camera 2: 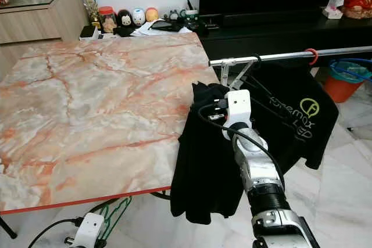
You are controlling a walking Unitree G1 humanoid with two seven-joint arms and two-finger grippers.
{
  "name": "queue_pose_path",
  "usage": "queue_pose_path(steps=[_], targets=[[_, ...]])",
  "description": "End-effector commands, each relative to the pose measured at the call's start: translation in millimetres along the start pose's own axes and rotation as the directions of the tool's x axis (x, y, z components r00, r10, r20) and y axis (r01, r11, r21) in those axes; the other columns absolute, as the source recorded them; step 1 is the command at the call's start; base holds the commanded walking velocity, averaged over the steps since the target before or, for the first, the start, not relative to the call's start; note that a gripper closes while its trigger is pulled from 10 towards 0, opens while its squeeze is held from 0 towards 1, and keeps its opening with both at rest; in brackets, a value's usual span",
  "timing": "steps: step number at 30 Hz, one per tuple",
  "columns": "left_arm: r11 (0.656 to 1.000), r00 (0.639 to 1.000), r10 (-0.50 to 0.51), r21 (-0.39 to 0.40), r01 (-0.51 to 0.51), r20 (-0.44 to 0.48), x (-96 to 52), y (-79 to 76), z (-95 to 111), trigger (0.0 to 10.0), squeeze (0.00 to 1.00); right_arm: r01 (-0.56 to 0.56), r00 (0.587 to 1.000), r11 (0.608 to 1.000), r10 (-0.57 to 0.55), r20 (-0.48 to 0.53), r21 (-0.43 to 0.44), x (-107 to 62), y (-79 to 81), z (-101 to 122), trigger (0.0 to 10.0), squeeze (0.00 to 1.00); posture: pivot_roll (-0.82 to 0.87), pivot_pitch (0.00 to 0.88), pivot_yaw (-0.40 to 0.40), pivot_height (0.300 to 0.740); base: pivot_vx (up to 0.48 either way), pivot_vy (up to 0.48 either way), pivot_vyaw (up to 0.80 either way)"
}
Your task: Hang hanger
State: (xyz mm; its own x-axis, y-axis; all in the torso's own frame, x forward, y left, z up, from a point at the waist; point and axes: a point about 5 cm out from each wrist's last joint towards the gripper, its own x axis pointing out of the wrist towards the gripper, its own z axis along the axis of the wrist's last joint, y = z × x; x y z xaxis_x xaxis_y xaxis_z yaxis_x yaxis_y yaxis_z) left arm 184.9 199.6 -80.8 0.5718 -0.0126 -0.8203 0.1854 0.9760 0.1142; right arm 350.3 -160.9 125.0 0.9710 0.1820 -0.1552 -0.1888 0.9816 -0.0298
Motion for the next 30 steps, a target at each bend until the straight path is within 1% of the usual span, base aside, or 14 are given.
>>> queue_pose_path(steps=[1,7,8,13,15,19,26,29,30], targets=[[1.0,1.0,-0.001,0.008,0.002,-0.02,-0.7,1.5,-3.8,10.0,0.0,-0.014,1.0,1.0,0.014,0.002,-0.004,-2.6,4.5,2.2,10.0,1.0,-0.13,0.0,0.023,0.74,0.0,0.0,0.0],[1.0,1.0,-0.003,0.003,0.003,-0.018,-0.8,1.0,-4.2,10.0,0.0,-0.004,1.0,1.0,0.004,-0.003,-0.002,-9.7,4.6,-2.0,10.0,1.0,-0.12,0.0,0.017,0.74,0.0,0.0,0.0],[1.0,1.0,-0.005,0.004,0.005,-0.017,-0.8,0.9,-4.2,10.0,0.0,0.004,1.0,1.0,-0.004,0.004,-0.009,-13.7,5.2,-2.6,10.0,1.0,-0.12,0.0,0.017,0.74,0.0,0.0,0.0],[1.0,1.0,-0.008,0.006,0.008,-0.015,-0.9,0.7,-4.4,10.0,0.0,0.031,0.999,1.0,-0.031,0.028,0.003,-22.2,5.6,-1.1,10.0,1.0,-0.13,0.0,0.015,0.74,0.0,0.0,0.0],[1.0,1.0,-0.01,0.018,0.011,-0.021,-1.0,0.6,-5.1,10.0,0.0,0.057,0.997,0.998,-0.057,0.06,-0.002,-27.2,5.9,1.1,10.0,1.0,-0.12,0.0,0.012,0.74,0.0,0.0,0.0],[1.0,1.0,-0.01,0.016,0.011,-0.022,-1.1,0.5,-5.7,10.0,0.0,0.065,0.994,0.997,-0.068,0.088,0.034,-33.1,7.9,2.8,10.0,1.0,-0.12,0.0,0.012,0.74,0.0,0.0,0.0],[1.0,1.0,-0.011,0.017,0.011,-0.024,-1.3,0.7,-6.6,10.0,0.0,0.072,0.99,0.996,-0.078,0.114,0.049,-45.3,10.2,1.1,10.0,1.0,-0.12,0.0,0.013,0.74,0.0,0.0,0.0],[1.0,1.0,-0.013,0.018,0.014,-0.025,-1.4,0.7,-7.0,10.0,0.0,0.068,0.992,0.997,-0.072,0.107,0.043,-47.7,11.2,-0.7,10.0,1.0,-0.13,0.0,0.013,0.74,0.0,0.0,0.0],[1.0,1.0,-0.014,0.019,0.014,-0.026,-1.4,0.7,-7.0,10.0,0.0,0.072,0.993,0.997,-0.074,0.092,0.026,-47.6,11.1,-3.1,10.0,1.0,-0.13,0.0,0.013,0.74,0.0,0.0,0.0]])
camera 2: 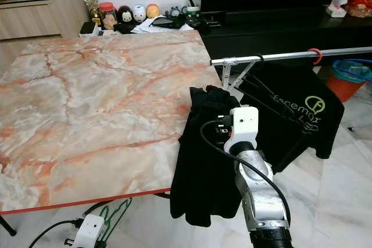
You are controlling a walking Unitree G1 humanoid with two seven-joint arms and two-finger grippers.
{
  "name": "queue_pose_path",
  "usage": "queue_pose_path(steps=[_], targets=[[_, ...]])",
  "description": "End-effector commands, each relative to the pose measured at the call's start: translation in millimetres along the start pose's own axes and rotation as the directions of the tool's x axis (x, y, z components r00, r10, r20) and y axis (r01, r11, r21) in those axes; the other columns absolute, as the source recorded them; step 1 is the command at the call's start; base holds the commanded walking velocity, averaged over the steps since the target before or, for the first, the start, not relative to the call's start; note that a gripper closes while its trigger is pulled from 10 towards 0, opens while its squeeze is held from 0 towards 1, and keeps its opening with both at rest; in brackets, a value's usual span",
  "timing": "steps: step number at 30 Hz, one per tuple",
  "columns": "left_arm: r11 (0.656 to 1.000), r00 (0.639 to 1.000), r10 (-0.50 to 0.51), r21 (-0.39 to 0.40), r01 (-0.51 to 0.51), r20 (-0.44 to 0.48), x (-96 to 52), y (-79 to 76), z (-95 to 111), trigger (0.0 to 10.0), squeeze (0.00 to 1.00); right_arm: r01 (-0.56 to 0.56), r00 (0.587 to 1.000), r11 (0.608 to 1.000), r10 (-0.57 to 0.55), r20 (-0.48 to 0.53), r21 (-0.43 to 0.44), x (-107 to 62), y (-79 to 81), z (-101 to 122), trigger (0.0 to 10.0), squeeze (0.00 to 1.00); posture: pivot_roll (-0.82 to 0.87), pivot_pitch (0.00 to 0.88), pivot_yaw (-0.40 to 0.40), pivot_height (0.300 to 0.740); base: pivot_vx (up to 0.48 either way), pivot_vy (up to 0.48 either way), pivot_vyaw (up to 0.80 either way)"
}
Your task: Hang hanger
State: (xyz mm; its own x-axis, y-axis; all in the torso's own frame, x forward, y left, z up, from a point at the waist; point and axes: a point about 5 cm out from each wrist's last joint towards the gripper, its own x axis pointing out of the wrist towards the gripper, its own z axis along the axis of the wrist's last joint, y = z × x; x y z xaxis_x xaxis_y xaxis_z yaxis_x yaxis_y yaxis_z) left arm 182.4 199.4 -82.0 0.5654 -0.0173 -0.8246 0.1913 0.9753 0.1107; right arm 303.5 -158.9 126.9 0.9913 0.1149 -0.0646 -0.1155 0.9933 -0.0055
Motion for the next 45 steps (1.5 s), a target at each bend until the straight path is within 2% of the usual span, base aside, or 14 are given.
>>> queue_pose_path(steps=[1,3,4,5,40,45], targets=[[1.0,1.0,-0.008,0.017,0.009,-0.019,-0.9,1.5,-4.3,10.0,0.0,0.003,1.0,1.0,-0.003,-0.007,-0.022,-2.3,0.2,0.1,10.0,1.0,-0.13,0.0,0.013,0.74,0.0,0.0,0.0],[1.0,1.0,-0.009,0.015,0.009,-0.019,-0.9,1.4,-4.3,10.0,0.0,0.005,1.0,0.999,-0.005,-0.019,-0.044,-1.6,0.0,-2.6,10.0,0.97,-0.13,0.0,0.013,0.74,0.0,0.0,0.0],[1.0,1.0,-0.01,0.014,0.01,-0.019,-1.0,1.6,-4.3,10.0,0.0,0.015,0.999,0.999,-0.016,-0.028,-0.048,-0.4,-0.2,-3.1,10.0,0.09,-0.12,0.0,0.014,0.74,0.0,0.0,0.0],[1.0,1.0,-0.01,0.013,0.01,-0.019,-1.0,1.6,-4.3,10.0,0.0,0.018,0.999,0.999,-0.019,-0.03,-0.049,0.3,-0.1,-3.0,10.0,0.0,-0.12,0.0,0.014,0.74,0.0,0.0,0.0],[1.0,1.0,-0.017,0.012,0.017,-0.017,-0.6,2.8,-1.9,10.0,0.0,0.027,0.998,0.997,-0.031,-0.062,-0.068,5.6,1.5,-6.7,10.0,0.0,-0.11,0.0,0.014,0.74,0.0,0.0,0.0],[1.0,1.0,-0.018,0.013,0.018,-0.017,-0.6,2.7,-1.8,10.0,0.0,0.034,0.997,0.997,-0.039,-0.063,-0.072,5.8,0.4,-6.8,10.0,0.0,-0.11,0.0,0.015,0.74,-0.248,0.0,0.0]])
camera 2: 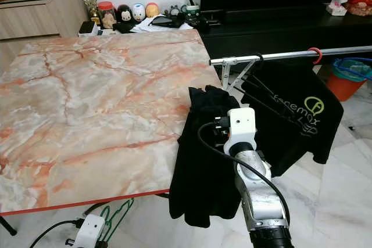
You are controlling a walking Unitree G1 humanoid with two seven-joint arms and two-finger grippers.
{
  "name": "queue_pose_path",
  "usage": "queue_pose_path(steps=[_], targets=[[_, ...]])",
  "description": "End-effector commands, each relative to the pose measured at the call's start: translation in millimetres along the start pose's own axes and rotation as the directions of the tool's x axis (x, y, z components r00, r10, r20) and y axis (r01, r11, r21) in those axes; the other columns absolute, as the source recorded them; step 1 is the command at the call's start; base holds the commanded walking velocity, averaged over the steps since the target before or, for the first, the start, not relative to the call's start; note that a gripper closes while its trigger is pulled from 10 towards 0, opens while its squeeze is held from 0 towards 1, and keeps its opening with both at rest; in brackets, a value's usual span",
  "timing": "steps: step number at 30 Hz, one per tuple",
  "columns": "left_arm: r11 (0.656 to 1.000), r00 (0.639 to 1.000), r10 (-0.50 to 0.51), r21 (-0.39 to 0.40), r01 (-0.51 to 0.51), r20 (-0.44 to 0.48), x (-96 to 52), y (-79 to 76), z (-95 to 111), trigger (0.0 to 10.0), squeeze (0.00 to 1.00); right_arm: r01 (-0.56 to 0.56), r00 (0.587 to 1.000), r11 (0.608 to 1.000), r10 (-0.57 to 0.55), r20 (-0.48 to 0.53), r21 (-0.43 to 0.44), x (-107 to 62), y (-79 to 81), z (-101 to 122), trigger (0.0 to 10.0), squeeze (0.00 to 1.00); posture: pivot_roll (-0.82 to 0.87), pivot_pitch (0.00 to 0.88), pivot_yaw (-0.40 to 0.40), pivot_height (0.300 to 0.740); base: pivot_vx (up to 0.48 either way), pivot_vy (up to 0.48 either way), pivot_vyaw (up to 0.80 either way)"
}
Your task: Hang hanger
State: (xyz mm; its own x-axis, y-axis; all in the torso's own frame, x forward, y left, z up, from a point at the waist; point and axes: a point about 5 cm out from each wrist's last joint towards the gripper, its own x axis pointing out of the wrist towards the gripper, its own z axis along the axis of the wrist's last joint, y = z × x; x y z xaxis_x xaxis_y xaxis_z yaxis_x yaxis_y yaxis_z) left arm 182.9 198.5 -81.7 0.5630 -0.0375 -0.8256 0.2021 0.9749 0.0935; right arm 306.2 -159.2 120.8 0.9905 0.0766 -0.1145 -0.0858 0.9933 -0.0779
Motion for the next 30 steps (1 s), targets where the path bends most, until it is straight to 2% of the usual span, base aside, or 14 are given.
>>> queue_pose_path(steps=[1,22,30], targets=[[1.0,1.0,0.002,0.013,-0.002,-0.019,-0.8,3.4,-2.6,10.0,0.0,0.0,1.0,1.0,0.0,-0.012,-0.001,2.7,1.1,-0.6,10.0,0.0,-0.11,0.0,0.015,0.74,-0.259,0.0,0.0],[1.0,1.0,0.003,0.01,-0.003,-0.015,-0.7,3.3,-1.9,10.0,0.0,0.011,1.0,1.0,-0.011,-0.002,0.003,5.0,-0.4,1.1,10.0,0.0,-0.11,0.0,0.014,0.74,-0.289,0.0,0.0],[1.0,1.0,0.002,0.012,-0.002,-0.016,-0.6,3.1,-1.9,10.0,0.0,0.017,1.0,1.0,-0.017,-0.017,0.003,4.9,-2.3,-4.8,10.0,0.0,-0.11,0.0,0.013,0.74,-0.292,0.0,0.0]])
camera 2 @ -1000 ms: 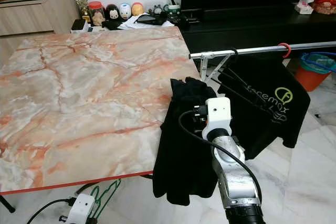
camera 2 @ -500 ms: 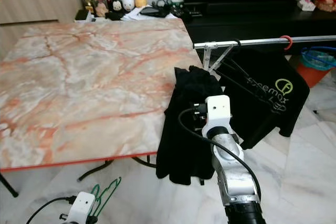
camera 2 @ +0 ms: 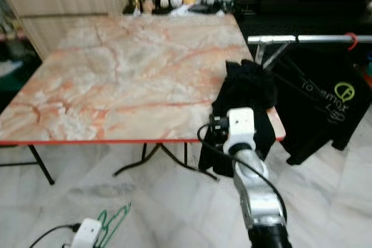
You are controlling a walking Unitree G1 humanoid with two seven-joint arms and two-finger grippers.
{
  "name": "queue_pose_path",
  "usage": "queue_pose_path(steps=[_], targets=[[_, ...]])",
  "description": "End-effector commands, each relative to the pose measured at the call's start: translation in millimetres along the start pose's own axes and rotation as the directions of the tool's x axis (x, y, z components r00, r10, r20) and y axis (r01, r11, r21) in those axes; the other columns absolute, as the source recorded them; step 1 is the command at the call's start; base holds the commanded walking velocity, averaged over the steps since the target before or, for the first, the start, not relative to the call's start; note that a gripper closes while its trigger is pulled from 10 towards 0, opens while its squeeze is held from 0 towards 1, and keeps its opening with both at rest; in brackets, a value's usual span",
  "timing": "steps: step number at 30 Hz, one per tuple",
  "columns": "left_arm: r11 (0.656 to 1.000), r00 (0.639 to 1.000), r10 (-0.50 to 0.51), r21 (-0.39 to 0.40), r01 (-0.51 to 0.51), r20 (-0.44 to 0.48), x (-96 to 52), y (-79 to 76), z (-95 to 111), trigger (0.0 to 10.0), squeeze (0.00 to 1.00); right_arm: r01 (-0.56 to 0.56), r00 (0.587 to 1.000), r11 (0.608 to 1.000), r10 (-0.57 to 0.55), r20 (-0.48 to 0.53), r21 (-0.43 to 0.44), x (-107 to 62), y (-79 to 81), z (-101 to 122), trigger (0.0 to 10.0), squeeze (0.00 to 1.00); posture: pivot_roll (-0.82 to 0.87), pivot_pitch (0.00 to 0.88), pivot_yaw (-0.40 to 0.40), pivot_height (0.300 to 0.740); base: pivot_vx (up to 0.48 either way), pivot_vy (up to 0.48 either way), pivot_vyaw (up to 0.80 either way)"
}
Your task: Hang hanger
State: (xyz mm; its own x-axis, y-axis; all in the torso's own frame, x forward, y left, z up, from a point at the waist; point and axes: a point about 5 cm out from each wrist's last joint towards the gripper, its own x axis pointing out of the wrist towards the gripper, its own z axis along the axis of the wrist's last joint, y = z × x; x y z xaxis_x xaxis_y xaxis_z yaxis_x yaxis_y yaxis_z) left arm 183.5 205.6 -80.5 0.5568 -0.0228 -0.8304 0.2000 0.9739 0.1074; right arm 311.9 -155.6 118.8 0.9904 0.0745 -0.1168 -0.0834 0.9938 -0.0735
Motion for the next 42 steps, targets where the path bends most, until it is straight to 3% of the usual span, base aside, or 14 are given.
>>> queue_pose_path(steps=[1,13,24,35,42], targets=[[1.0,1.0,-0.011,0.006,0.011,-0.005,0.3,-4.0,-1.5,10.0,0.0,0.017,1.0,1.0,-0.017,-0.017,-0.002,-1.3,-6.1,-4.6,10.0,0.0,-0.11,0.0,0.013,0.74,-0.292,0.0,0.0],[1.0,1.0,-0.011,0.005,0.011,-0.004,0.3,-3.8,-1.2,10.0,0.0,0.024,0.999,1.0,-0.024,-0.047,-0.001,-2.2,-8.6,-15.7,10.0,0.0,-0.11,0.0,0.015,0.74,-0.292,0.0,0.0],[1.0,1.0,-0.009,0.008,0.009,-0.004,0.4,-3.8,-0.9,10.0,0.0,0.048,0.988,0.999,-0.044,-0.15,0.019,-8.3,-14.9,-49.1,10.0,0.0,-0.11,0.0,0.015,0.74,-0.273,0.0,0.0],[0.999,1.0,0.008,0.044,-0.008,-0.004,0.4,-2.0,0.1,10.0,0.0,0.026,0.987,1.0,-0.023,-0.162,0.015,-6.6,-16.6,-55.1,10.0,0.0,-0.11,0.0,0.017,0.74,0.0,0.0,0.0],[1.0,1.0,0.011,0.026,-0.011,0.01,0.3,-1.9,0.9,10.0,0.0,0.017,0.976,1.0,-0.012,-0.216,0.022,-9.0,-17.9,-71.9,10.0,0.0,-0.1,0.0,0.017,0.74,0.0,0.0,0.0]])
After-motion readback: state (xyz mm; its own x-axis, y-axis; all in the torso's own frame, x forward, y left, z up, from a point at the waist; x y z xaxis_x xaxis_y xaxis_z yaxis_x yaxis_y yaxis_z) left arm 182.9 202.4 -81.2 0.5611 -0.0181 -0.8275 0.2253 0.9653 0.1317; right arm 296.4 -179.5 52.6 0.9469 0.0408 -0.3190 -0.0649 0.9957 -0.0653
